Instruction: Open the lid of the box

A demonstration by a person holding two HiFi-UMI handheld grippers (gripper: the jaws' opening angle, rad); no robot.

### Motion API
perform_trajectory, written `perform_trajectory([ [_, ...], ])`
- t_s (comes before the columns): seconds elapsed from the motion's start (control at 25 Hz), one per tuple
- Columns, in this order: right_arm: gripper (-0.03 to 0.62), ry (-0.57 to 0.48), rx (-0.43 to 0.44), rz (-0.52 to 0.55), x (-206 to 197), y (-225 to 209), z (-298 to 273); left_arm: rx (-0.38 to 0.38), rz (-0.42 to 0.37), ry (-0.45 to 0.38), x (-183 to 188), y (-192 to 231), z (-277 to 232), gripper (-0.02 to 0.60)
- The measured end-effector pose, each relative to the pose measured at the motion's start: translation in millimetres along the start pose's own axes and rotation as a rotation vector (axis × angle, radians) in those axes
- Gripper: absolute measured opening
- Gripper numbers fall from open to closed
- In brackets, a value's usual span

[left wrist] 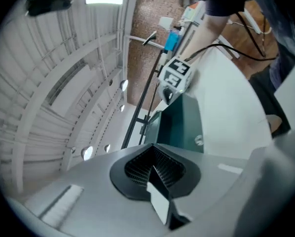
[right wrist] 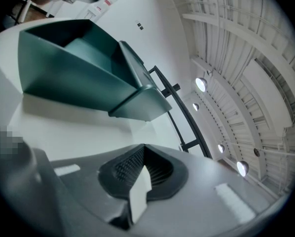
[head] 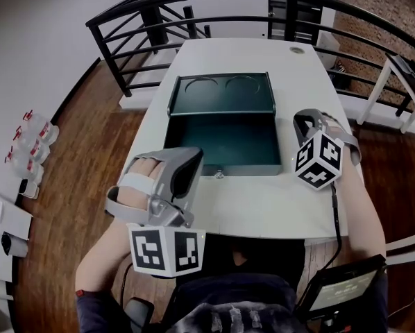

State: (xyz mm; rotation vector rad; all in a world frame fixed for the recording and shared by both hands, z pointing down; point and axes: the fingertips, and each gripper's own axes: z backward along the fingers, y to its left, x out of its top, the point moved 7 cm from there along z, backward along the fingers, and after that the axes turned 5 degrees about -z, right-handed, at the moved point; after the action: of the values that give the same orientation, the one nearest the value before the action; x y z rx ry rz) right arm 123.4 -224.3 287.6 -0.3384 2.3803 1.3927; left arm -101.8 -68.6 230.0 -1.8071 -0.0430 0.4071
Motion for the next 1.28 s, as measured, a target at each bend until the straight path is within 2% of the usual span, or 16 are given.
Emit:
perform_trajectory([
  [0.08, 0.003, 0.000, 0.003, 0.001, 0, 0, 0, -0.017, 0.117, 0.046, -35, 24, -18, 0.017],
  [0.2, 0.003, -0.002, 0.006, 0.002, 1, 1, 2, -0.093, 0.289, 0.136, -93, 52, -47, 0.017],
  [0.28, 0.003, -0.003, 0.009, 0.002, 1, 2, 3, -0.131, 0.358, 0.180, -123, 58, -62, 0.017],
  [0.32, 0.003, -0.002, 0.011, 0.002, 0, 2, 4, -0.147, 0.366, 0.202, -134, 57, -68, 0.017],
  [0.48, 0.003, 0.005, 0.016, 0.000, 2, 3, 6, -0.192, 0.320, 0.257, -155, 42, -81, 0.017],
  [0.68, 0.003, 0.004, 0.014, 0.000, 1, 3, 0, -0.220, 0.310, 0.248, -149, 25, -88, 0.017],
  [1.08, 0.003, 0.012, 0.013, -0.003, 1, 1, -2, -0.193, 0.238, 0.269, -131, 31, -87, 0.017],
  [1.28, 0.003, 0.012, 0.013, -0.001, 2, 2, -3, -0.192, 0.228, 0.264, -126, 30, -88, 0.017],
])
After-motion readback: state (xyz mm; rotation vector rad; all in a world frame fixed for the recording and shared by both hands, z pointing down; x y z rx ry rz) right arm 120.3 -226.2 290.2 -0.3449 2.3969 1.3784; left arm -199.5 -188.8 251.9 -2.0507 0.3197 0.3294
